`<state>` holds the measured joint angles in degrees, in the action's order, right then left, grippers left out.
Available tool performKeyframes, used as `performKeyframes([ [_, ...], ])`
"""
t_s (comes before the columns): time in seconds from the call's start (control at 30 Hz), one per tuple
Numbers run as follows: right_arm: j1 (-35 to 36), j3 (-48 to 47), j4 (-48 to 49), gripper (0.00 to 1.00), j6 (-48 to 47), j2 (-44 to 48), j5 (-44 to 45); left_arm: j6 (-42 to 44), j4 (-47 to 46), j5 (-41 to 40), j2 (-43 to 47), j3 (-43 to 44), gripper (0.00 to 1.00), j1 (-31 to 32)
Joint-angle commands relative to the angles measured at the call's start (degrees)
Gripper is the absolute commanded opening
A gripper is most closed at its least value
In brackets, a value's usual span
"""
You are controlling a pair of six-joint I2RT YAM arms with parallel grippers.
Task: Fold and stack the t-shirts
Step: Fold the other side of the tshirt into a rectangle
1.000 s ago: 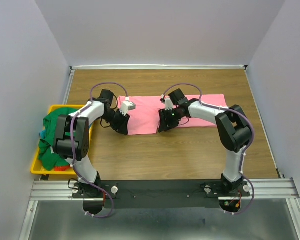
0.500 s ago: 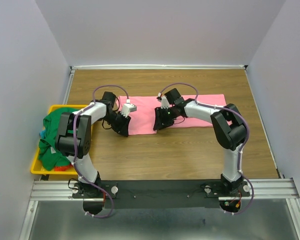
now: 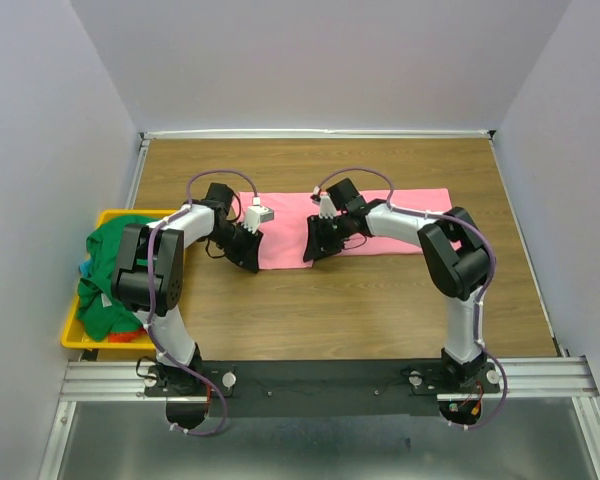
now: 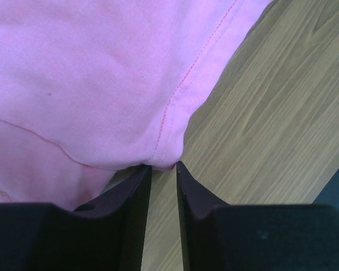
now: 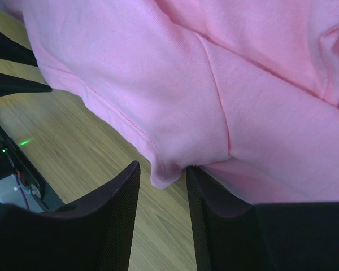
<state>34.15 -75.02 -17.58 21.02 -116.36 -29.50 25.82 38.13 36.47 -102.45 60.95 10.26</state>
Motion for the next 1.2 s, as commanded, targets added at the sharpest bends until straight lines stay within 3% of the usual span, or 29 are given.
performKeyframes([
  [0.0,1.3,3.9,-2.2,0.47,-0.3,-2.2,2.3,-0.3,-2.2,-5.4,-1.2,-1.7,0.36,0.5],
  [0.2,1.5,4.9,-2.2,0.47,-0.4,-1.9,3.0,-1.0,-2.6,-6.5,-1.8,-1.7,0.41,0.5],
  [0.33,2.1,5.3,-2.3,0.45,-0.3,-2.1,2.6,-1.3,-2.8,-6.2,-1.7,-1.8,0.36,0.5],
  [0.43,2.1,6.0,-2.3,0.36,-0.4,-1.6,2.3,-1.3,-2.7,-5.7,-1.4,-1.8,0.2,0.5],
  [0.47,2.1,5.9,-2.3,0.27,-0.5,-1.2,2.3,-1.0,-2.5,-5.3,-1.2,-1.7,0.12,0.5],
  [0.53,2.1,5.1,-2.7,0.21,-1.0,-0.8,2.3,-0.9,-2.4,-4.1,-0.2,-1.7,0.04,0.5],
  [0.57,2.1,4.5,-3.1,0.13,-1.1,-0.7,2.2,-0.8,-2.2,-3.6,0.2,-1.5,0.0,0.5],
  [0.67,2.1,1.1,-4.2,0.01,-1.9,-0.3,1.4,-0.3,-1.3,-1.6,2.2,-0.9,0.0,0.5],
  [0.9,1.7,-7.6,-6.0,0.01,-3.7,0.3,0.9,-0.3,2.0,2.0,6.0,4.5,0.0,-0.2],
  [1.17,-2.5,-15.2,-7.1,0.01,-5.3,-3.5,1.0,-2.4,2.8,3.1,0.9,15.8,0.0,-1.4],
])
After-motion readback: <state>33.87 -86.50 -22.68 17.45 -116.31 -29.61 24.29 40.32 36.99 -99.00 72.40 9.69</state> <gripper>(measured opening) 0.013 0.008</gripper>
